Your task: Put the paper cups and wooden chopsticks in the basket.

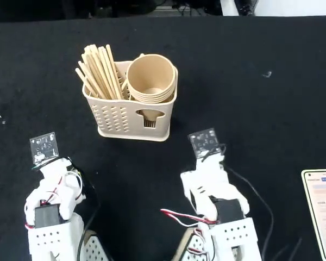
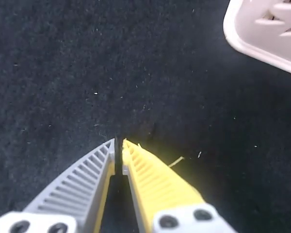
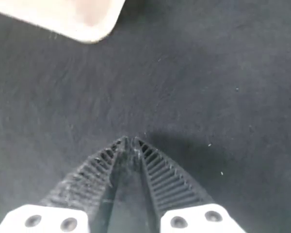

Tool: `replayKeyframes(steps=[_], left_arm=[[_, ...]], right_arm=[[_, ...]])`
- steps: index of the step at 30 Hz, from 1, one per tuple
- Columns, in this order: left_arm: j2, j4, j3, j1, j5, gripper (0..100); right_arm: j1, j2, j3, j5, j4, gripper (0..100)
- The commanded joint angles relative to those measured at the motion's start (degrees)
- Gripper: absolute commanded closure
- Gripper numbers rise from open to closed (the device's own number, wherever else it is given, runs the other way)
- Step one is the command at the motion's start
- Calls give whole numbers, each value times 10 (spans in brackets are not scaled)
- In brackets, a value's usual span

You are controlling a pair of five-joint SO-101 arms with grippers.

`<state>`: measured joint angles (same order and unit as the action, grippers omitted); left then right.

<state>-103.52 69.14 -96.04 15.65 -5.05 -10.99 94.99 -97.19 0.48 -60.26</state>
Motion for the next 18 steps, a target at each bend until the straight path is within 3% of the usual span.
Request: replayKeyframes(steps=[1, 8, 18], left_arm=[[-3, -9, -13, 4, -7, 960], [-3, -9, -13, 4, -7, 960], [-3, -9, -13, 4, -7, 960]], right_arm=[[-4, 19, 0, -73, -18, 980], [6, 34, 0, 6, -81, 981], [6, 35, 0, 9, -81, 980]])
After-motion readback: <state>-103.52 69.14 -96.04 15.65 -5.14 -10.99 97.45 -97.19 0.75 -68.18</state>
